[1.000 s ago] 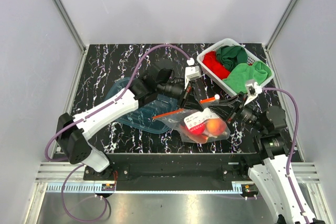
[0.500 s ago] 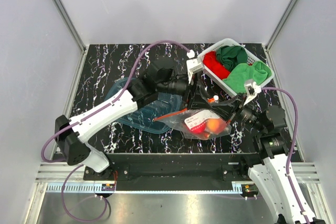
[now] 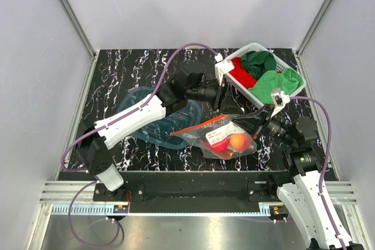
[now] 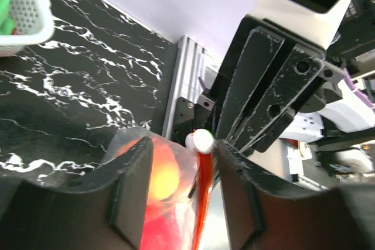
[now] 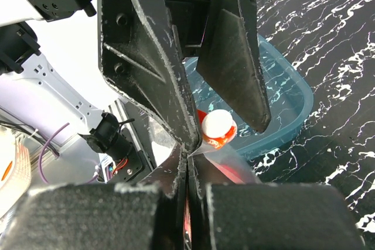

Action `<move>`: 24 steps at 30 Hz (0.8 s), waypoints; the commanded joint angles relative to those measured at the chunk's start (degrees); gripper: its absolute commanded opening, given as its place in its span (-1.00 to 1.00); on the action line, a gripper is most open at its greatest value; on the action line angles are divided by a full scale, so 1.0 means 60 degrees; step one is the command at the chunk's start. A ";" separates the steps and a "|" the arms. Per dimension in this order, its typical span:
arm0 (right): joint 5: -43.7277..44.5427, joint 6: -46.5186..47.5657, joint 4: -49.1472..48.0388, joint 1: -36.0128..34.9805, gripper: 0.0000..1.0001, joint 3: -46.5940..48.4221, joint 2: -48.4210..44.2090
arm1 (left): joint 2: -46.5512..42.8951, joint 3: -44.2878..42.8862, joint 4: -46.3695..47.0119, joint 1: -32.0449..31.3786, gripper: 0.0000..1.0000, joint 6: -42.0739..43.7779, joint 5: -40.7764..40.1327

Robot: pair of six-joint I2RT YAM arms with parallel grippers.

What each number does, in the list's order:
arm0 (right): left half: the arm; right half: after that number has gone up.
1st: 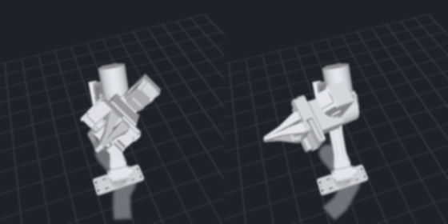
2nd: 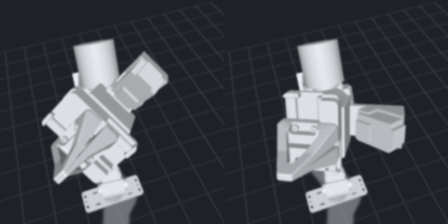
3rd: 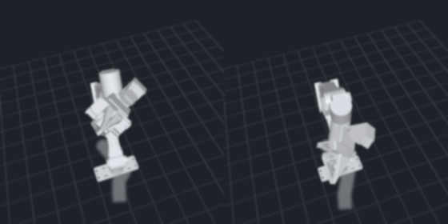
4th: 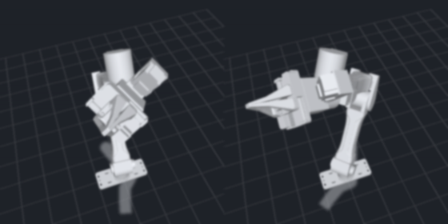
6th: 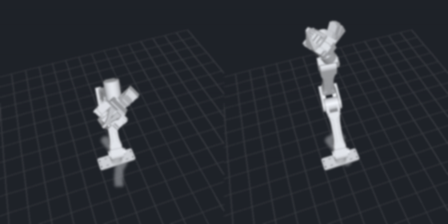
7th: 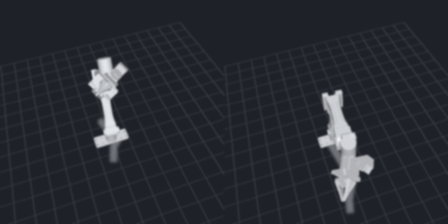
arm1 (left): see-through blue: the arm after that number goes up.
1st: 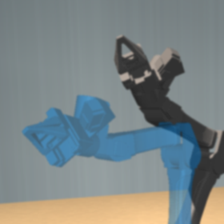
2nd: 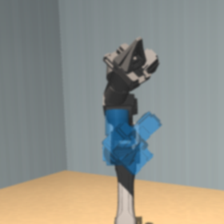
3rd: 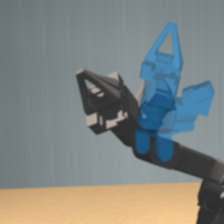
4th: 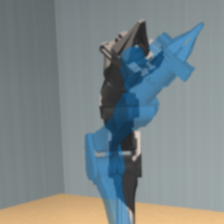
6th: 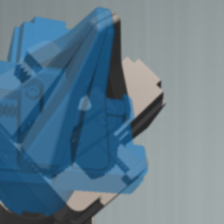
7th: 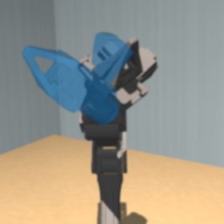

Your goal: Open the zip-top bag and remove the fake food

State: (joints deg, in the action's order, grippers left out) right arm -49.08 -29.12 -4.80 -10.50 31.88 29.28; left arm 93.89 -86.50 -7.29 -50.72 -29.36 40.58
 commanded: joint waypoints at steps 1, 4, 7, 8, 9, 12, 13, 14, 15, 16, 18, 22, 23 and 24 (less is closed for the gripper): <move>-0.0228 0.0093 -0.0475 -0.0051 -1.00 0.0239 -0.0031 | 0.0012 -0.0525 0.0541 0.0089 -0.05 -0.0599 0.0224; -0.0243 0.0093 -0.0475 -0.0051 -1.00 0.0239 -0.0045 | -0.0091 -0.0262 0.0979 0.0162 -0.10 -0.0876 0.0370; -0.0258 0.0093 -0.0489 -0.0051 -1.00 0.0224 -0.0016 | -0.0237 -0.0100 0.1435 0.0206 -0.26 -0.1170 0.0561; -0.0258 0.0093 -0.0475 -0.0037 -1.00 0.0224 -0.0016 | -0.0252 -0.0100 0.1435 0.0206 -0.30 -0.1170 0.0547; -0.0243 0.0093 -0.0475 -0.0051 -1.00 0.0224 -0.0016 | -0.0267 -0.0086 0.1478 0.0221 -0.38 -0.1228 0.0576; -0.0228 0.0093 -0.0475 -0.0051 -1.00 0.0224 -0.0031 | -0.0281 -0.0056 0.1625 0.0221 -0.51 -0.1346 0.0751; -0.0214 0.0093 -0.0475 -0.0051 -1.00 0.0195 -0.0045 | -0.0267 -0.0042 0.1640 0.0221 -0.57 -0.1346 0.0766; -0.0214 0.0093 -0.0475 -0.0037 -1.00 0.0195 -0.0046 | -0.0281 -0.0013 0.1669 0.0221 -0.59 -0.1361 0.0795; -0.0214 0.0093 -0.0489 -0.0051 -1.00 0.0195 -0.0046 | -0.0282 -0.0012 0.1698 0.0221 -0.59 -0.1390 0.0839; -0.0214 0.0093 -0.0475 -0.0051 -1.00 0.0209 -0.0046 | -0.0282 0.0031 0.1727 0.0221 -0.52 -0.1419 0.0898; -0.0214 0.0093 -0.0475 -0.0051 -1.00 0.0195 -0.0060 | -0.0252 0.0061 0.1815 0.0221 -0.31 -0.1522 0.1045; -0.0199 0.0108 -0.0475 -0.0051 -1.00 0.0195 -0.0075 | -0.0165 -0.0027 0.1582 0.0235 -0.17 -0.1522 0.1176; -0.0213 0.0093 -0.0475 -0.0051 -1.00 0.0195 -0.0104 | -0.0179 -0.0056 0.1407 0.0235 -0.18 -0.1507 0.1177; -0.0199 0.0093 -0.0475 -0.0037 -1.00 0.0180 -0.0104 | -0.0179 -0.0042 0.1347 0.0235 -0.21 -0.1464 0.1191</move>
State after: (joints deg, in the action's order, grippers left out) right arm -49.21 -28.97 -4.78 -10.50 31.88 29.36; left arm 94.13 -86.13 -0.10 -49.56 -37.87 45.01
